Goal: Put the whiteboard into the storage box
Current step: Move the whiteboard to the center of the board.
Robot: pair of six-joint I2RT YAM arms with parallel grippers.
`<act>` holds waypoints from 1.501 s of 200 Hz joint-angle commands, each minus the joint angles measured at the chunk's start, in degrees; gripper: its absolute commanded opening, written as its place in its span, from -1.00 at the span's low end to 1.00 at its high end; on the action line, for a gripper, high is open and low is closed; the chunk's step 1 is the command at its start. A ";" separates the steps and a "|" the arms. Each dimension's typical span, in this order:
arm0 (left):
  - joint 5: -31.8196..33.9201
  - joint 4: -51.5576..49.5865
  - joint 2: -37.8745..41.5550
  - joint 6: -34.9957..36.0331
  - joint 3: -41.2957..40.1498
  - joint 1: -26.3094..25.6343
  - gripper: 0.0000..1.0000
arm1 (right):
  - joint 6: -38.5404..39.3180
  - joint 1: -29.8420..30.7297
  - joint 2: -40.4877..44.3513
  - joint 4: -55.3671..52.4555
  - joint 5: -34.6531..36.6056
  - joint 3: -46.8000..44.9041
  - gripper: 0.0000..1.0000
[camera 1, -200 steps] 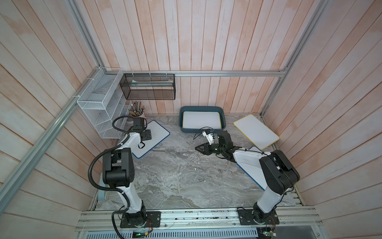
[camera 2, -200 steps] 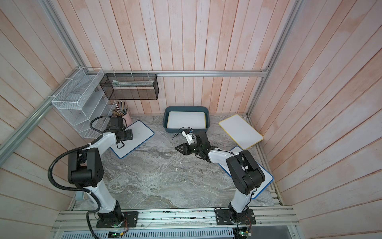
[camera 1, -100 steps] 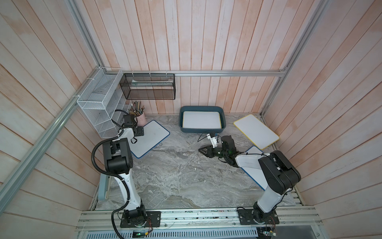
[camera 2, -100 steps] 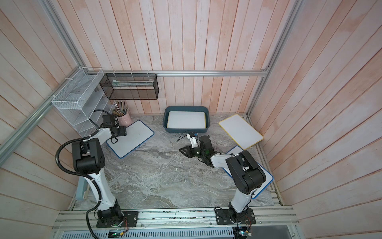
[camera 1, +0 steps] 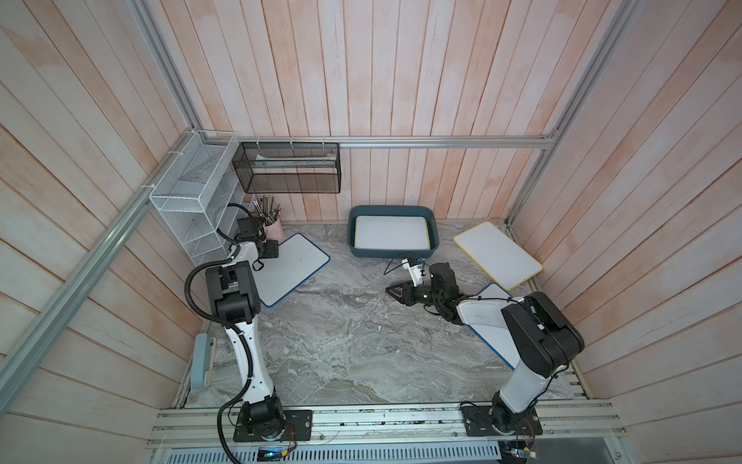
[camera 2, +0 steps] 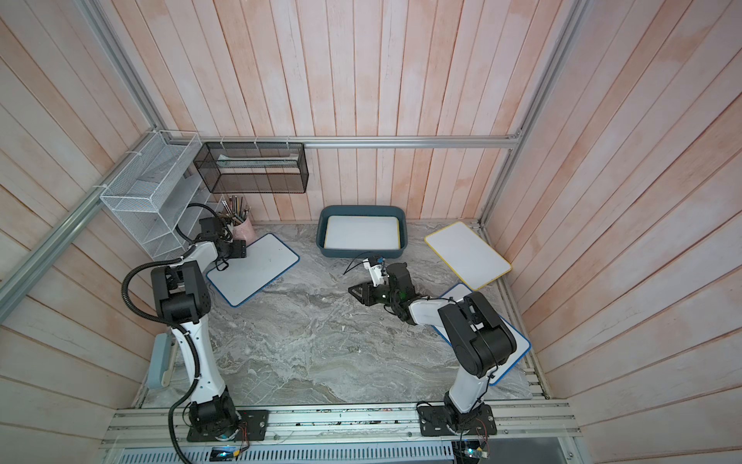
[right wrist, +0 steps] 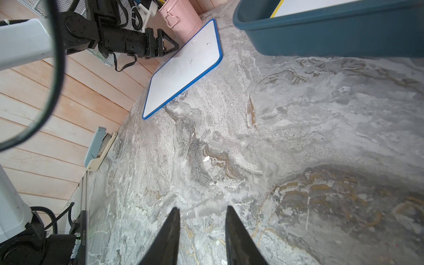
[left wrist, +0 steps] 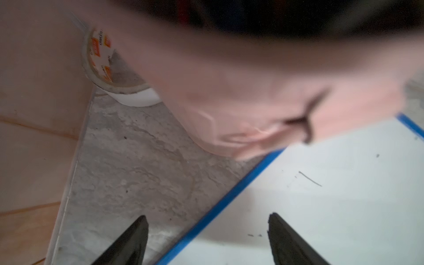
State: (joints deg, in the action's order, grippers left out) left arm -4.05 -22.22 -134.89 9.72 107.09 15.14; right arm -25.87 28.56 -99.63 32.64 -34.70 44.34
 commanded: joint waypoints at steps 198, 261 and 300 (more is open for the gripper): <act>-4.94 0.14 6.80 -0.20 -10.99 1.83 0.67 | -0.48 -1.59 1.99 3.12 1.37 -2.67 -0.31; -4.89 -2.48 5.61 0.57 -10.84 1.48 0.67 | -1.66 -2.91 2.86 4.78 0.49 -3.90 -0.31; 0.86 -2.37 4.40 0.65 -10.50 1.60 0.68 | -2.94 -3.90 3.32 6.90 -0.14 -5.13 -0.31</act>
State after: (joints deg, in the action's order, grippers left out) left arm -7.18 -22.39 -128.90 10.52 95.46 16.14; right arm -27.66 25.21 -97.82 36.69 -33.74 40.25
